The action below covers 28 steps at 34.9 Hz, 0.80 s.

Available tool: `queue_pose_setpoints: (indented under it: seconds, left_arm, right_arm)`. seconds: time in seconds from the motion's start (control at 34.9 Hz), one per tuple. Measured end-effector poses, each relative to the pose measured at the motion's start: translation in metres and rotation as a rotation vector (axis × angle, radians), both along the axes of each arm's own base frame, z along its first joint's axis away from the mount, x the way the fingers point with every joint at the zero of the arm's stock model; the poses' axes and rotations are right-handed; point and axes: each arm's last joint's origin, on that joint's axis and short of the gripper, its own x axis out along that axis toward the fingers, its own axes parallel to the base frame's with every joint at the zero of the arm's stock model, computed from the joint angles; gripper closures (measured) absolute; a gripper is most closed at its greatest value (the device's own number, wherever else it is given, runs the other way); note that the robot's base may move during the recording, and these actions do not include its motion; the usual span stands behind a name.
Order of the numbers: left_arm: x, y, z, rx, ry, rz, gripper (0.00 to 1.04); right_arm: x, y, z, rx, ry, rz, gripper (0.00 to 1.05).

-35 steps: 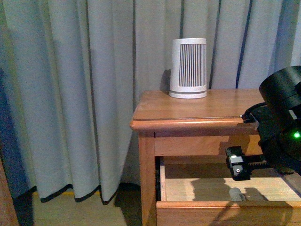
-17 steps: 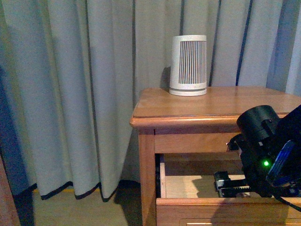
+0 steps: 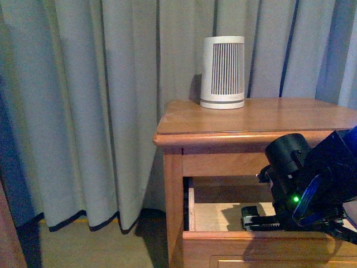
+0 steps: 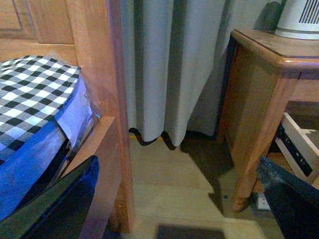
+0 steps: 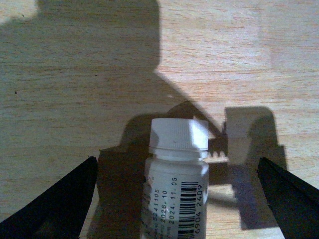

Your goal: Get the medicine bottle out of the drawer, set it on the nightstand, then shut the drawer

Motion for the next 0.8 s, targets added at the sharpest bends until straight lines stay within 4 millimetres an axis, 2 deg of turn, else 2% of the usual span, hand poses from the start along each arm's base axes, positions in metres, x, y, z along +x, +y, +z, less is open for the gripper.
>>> queue_pose_setpoints:
  seconds: [0.14,0.32,0.49,0.55,0.72,0.8]
  left_arm:
    - [0.000,0.000,0.000,0.000,0.000,0.000,0.07]
    - [0.000,0.000,0.000,0.000,0.000,0.000,0.07]
    - [0.000,0.000,0.000,0.000,0.000,0.000,0.07]
    - [0.000,0.000,0.000,0.000,0.000,0.000,0.07]
    - [0.000,0.000,0.000,0.000,0.000,0.000,0.07]
    - [0.000,0.000,0.000,0.000,0.000,0.000,0.07]
  right_arm:
    - [0.001,0.000,-0.003,-0.003,-0.010,-0.001,0.09]
    - [0.002,0.000,-0.004,0.016,-0.025,-0.009,0.33]
    - [0.001,0.000,-0.005,-0.007,-0.050,-0.009,0.65]
    - [0.000,0.000,-0.004,-0.034,-0.066,0.002,0.73]
    - [-0.003,0.000,-0.001,-0.090,-0.094,0.023,0.74]
    - [-0.007,0.001,0.011,-0.120,-0.123,0.044,0.75]
